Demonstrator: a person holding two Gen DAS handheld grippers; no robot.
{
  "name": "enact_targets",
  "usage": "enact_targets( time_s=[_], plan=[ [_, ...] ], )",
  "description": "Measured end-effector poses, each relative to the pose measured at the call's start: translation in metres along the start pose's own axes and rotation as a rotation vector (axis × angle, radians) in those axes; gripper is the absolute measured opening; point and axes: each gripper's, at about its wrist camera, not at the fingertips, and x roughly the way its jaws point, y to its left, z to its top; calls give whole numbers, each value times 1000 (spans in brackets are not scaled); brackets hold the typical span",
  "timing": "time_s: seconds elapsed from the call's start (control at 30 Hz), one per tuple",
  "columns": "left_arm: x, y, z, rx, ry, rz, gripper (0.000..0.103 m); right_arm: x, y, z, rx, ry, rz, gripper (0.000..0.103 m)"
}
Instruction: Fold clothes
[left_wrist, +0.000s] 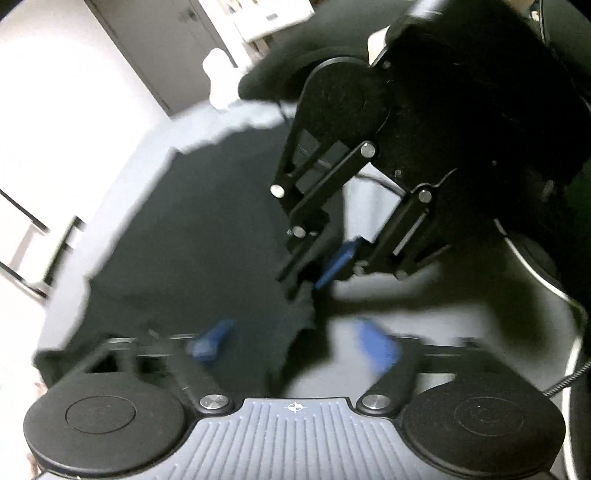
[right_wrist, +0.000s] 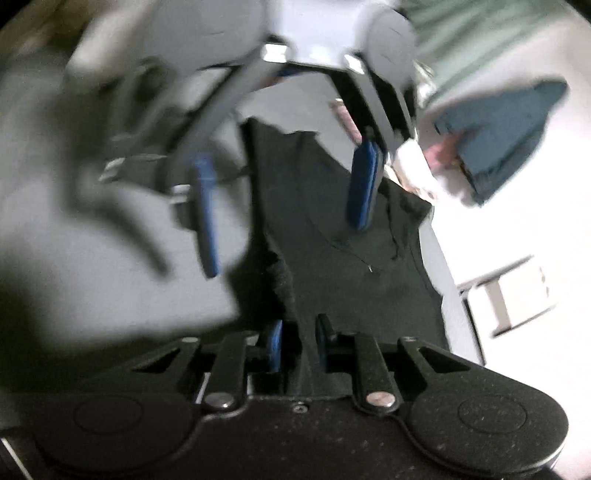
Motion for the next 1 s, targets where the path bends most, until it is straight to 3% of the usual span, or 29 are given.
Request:
enact_targets(
  time_s=[0.1,0.23,0.37,0.43,0.6,0.67,0.8,0.87,0.93,1.0],
  plan=[
    [3,-1,4,59,-11,33,92,-1,-21,-1,132,-22,23,17],
    [19,-3,5,185,13,158,92,-1,-44,-6,273,-27,45,12],
    [28,4,11,174,-11,152,91,2,-55,-9,337,-16,57,10],
    [32,4,13,183,-17,141,83,0,-55,-10,347,-18,59,10],
    [46,-5,10,267,36,135,46,2,-54,-12,357,-13,65,10],
    [49,-6,10,284,50,131,36,3,-54,-13,362,-10,64,10],
    [51,-3,10,277,64,115,12,6,-57,-16,374,5,65,10],
    [51,0,11,260,72,119,12,6,-58,-18,380,13,65,12],
    [50,3,10,244,71,131,10,3,-60,-20,375,31,72,31],
    [47,8,11,207,65,133,10,-8,-68,-24,345,62,101,39]
  ],
)
